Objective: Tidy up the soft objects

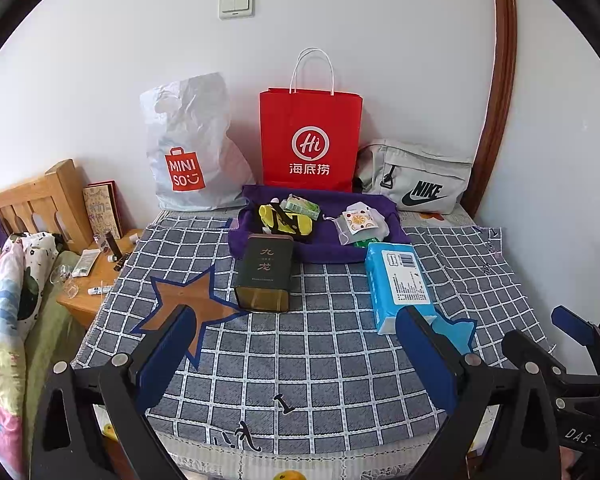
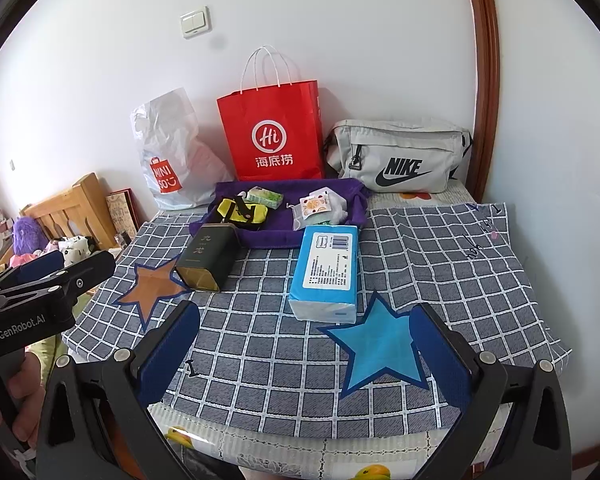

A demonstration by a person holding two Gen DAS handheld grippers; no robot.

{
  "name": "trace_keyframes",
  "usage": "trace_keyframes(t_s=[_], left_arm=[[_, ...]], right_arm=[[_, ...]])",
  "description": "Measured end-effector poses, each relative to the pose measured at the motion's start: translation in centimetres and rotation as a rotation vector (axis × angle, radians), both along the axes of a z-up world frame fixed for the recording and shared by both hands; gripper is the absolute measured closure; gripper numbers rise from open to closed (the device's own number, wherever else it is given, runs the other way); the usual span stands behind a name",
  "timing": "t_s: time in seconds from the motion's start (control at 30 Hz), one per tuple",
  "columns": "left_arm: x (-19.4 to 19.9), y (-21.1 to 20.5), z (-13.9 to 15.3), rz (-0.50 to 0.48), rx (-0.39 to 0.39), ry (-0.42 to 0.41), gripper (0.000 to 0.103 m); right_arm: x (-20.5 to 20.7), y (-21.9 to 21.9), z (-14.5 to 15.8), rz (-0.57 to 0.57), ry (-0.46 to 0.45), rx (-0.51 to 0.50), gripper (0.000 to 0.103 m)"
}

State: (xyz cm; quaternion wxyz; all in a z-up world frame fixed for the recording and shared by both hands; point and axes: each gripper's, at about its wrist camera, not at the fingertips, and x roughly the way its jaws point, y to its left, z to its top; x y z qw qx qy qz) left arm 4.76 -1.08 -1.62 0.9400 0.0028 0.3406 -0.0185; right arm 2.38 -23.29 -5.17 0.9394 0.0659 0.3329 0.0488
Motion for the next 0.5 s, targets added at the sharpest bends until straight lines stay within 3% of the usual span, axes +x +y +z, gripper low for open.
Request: trace_keyframes(t_s=[0.5], left_arm=[[-0.10, -0.07, -0.05, 0.002, -0.003, -0.001, 0.002]], right_arm=[[-0.10, 0.07, 0.14, 0.002, 0.000, 0.006, 0.000]])
